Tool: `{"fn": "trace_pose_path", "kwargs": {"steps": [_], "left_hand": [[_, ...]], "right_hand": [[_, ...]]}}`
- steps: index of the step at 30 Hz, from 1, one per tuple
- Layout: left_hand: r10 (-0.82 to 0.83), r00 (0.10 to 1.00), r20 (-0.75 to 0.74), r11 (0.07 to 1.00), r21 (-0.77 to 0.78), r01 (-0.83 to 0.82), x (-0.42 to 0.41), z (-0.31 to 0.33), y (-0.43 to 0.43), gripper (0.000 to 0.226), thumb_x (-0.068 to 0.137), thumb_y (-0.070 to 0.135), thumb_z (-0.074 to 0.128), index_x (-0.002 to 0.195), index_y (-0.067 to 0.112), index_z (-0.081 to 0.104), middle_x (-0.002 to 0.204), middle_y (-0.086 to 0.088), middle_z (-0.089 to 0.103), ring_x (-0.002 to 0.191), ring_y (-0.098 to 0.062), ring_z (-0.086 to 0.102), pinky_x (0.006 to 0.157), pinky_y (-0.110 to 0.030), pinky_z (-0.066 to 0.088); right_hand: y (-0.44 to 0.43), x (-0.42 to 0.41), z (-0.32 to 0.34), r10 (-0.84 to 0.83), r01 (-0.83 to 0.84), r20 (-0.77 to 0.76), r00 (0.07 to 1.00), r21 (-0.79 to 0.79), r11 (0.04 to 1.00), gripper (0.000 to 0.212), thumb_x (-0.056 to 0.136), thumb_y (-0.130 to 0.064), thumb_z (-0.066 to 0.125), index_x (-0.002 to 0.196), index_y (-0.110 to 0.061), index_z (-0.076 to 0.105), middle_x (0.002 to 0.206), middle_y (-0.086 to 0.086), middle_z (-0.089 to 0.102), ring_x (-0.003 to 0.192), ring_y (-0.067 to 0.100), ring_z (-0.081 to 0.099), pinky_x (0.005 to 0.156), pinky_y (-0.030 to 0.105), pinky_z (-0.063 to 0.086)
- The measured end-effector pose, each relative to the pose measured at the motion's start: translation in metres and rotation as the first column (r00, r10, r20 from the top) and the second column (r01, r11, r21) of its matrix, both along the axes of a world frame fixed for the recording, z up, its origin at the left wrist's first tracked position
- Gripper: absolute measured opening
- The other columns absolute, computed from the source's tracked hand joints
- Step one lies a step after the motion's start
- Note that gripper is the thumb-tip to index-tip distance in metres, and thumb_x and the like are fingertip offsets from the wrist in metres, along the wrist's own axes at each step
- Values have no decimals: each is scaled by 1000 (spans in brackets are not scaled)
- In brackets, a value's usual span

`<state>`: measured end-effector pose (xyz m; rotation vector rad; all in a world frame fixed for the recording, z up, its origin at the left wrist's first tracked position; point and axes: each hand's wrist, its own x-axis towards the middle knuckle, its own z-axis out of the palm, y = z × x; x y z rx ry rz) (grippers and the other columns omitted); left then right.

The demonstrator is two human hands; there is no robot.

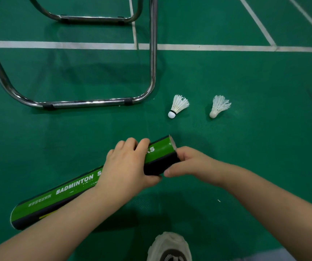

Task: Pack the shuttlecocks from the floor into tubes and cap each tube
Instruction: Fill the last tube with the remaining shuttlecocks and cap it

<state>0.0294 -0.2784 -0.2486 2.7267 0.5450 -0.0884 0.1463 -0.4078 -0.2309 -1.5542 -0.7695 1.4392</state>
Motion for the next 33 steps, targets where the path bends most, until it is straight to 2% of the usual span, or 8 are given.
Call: {"fn": "trace_pose_path", "kwargs": {"steps": [6, 10, 13, 18, 22, 26, 29, 33], "left_hand": [[-22, 999, -32, 999, -31, 21, 15, -5, 13, 78, 66, 66, 60, 128, 28, 33, 110, 3, 45, 104, -20, 42, 88, -34, 39], [7, 1000, -29, 999, -49, -8, 32, -5, 24, 79, 66, 67, 61, 128, 27, 33, 109, 1, 45, 104, -22, 43, 87, -35, 39], [16, 999, -41, 999, -51, -18, 41, -4, 34, 79, 66, 67, 61, 128, 25, 33, 111, -1, 46, 105, -23, 44, 87, -36, 39], [45, 998, -51, 999, -20, -47, 53, -5, 49, 77, 67, 69, 59, 123, 22, 37, 109, -2, 49, 102, -24, 47, 84, -36, 43], [65, 997, -29, 998, 14, -64, 62, -4, 55, 76, 66, 72, 56, 121, 21, 38, 106, 0, 49, 100, -23, 48, 82, -34, 43], [77, 997, -11, 997, 20, -77, 64, -5, 56, 75, 66, 72, 55, 120, 23, 39, 105, 1, 49, 100, -22, 48, 82, -34, 43], [80, 997, -11, 997, 12, -80, 64, -5, 57, 75, 66, 73, 56, 120, 23, 38, 105, 1, 49, 100, -22, 48, 82, -35, 42], [86, 996, -5, 996, 6, -86, 61, -4, 56, 75, 66, 73, 56, 120, 24, 38, 105, 1, 49, 100, -22, 48, 81, -34, 43]], "right_hand": [[25, 33, -1, 253, -255, -34, 967, -196, 947, 40, 64, -25, 65, 103, -21, 60, 111, 3, 64, 102, 11, 55, 98, 31, 41], [41, 73, -3, 53, -85, -149, 987, -215, 973, 30, 68, -41, 68, 87, -17, 64, 79, -5, 70, 73, 9, 63, 73, 24, 49], [49, 117, -1, -95, 53, -168, 981, -240, 969, 41, 71, -55, 58, 67, -16, 70, 70, 0, 68, 72, 13, 65, 76, 33, 49], [71, 168, -40, -469, 520, 225, 854, -364, 773, 39, 92, -36, 48, 60, -15, 57, 52, -1, 61, 65, 15, 61, 61, 24, 44], [80, 179, -76, -35, 612, 822, 569, -394, 686, 32, 90, -31, 42, 76, -5, 55, 71, 6, 55, 76, 29, 53, 51, 26, 32], [92, 169, -83, -24, 709, 890, 455, -345, 614, 57, 92, -47, 45, 131, -6, 33, 127, 15, 42, 106, 36, 53, 71, 34, 38], [103, 166, -90, 32, 640, 874, 484, -379, 668, 61, 92, -46, 46, 140, -15, 25, 140, 14, 29, 104, 35, 54, 72, 36, 45], [110, 159, -97, 137, 521, 812, 568, -483, 704, 51, 92, -43, 48, 132, -12, 43, 134, 15, 35, 106, 33, 53, 80, 34, 41]]}}
